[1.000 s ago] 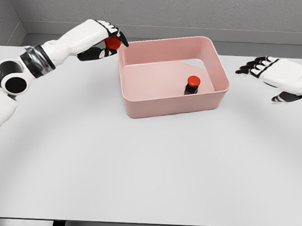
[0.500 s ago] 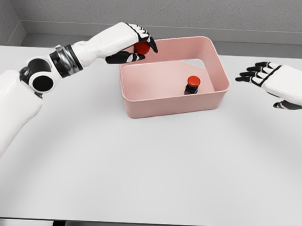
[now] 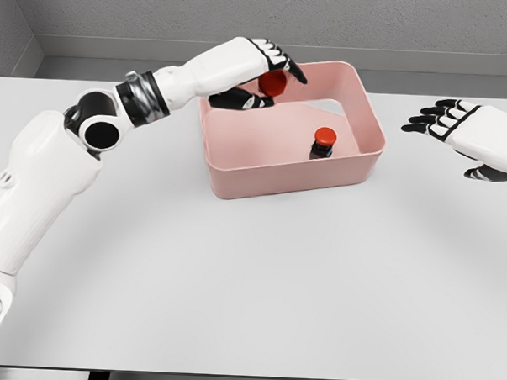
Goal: Put the industrial switch in the basket with both arms
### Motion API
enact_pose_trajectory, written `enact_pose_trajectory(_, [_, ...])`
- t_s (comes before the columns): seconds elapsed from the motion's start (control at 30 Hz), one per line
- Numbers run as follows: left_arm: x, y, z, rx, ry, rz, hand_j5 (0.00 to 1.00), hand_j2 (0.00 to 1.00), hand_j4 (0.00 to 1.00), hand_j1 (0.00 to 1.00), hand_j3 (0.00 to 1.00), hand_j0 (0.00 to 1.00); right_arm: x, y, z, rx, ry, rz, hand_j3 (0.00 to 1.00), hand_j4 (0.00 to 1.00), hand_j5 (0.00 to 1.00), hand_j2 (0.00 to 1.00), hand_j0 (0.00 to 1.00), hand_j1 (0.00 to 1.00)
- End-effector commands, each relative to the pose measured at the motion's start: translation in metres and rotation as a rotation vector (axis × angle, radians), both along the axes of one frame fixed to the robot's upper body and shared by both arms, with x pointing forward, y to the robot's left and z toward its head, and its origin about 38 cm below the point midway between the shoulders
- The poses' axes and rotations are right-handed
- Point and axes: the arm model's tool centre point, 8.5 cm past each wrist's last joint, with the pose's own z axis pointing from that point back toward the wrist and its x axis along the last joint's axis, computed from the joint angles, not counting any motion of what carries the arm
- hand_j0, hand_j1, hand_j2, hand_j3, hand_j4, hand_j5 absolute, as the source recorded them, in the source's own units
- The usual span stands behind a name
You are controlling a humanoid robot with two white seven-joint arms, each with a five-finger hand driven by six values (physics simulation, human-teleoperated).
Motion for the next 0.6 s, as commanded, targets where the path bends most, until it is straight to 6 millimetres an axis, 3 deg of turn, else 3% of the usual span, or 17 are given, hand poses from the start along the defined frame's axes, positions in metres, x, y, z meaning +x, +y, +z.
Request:
enact_pose_trajectory(0.0, [0.001, 0.000, 0.004, -0.022, 0.001, 0.000, 1.00, 1.00, 1.00, 1.00, 1.00, 1.00, 0.000, -0.001, 0.000, 0.005, 0.001, -0.003, 1.00, 1.00, 1.00, 1.00, 1.00, 1.00])
enact_pose_trajectory(0.33, [0.015, -0.006, 0.013, -0.049, 0.008, 0.021, 1.00, 1.00, 1.00, 1.00, 1.00, 1.00, -0.001, -0.001, -0.003, 0.007, 0.008, -0.003, 1.00, 1.00, 1.00, 1.00, 1.00, 1.00])
enact_pose_trajectory(0.47, [0.015, 0.002, 0.016, -0.049, 0.001, 0.032, 1.00, 1.00, 1.00, 1.00, 1.00, 1.00, -0.001, -0.001, -0.003, 0.006, 0.008, -0.002, 1.00, 1.00, 1.00, 1.00, 1.00, 1.00])
enact_pose_trajectory(0.57, [0.019, 0.059, 0.019, 0.008, -0.019, 0.123, 1.00, 1.00, 1.00, 1.00, 1.00, 1.00, -0.002, -0.001, -0.006, 0.006, 0.017, -0.004, 1.00, 1.00, 1.00, 1.00, 1.00, 1.00])
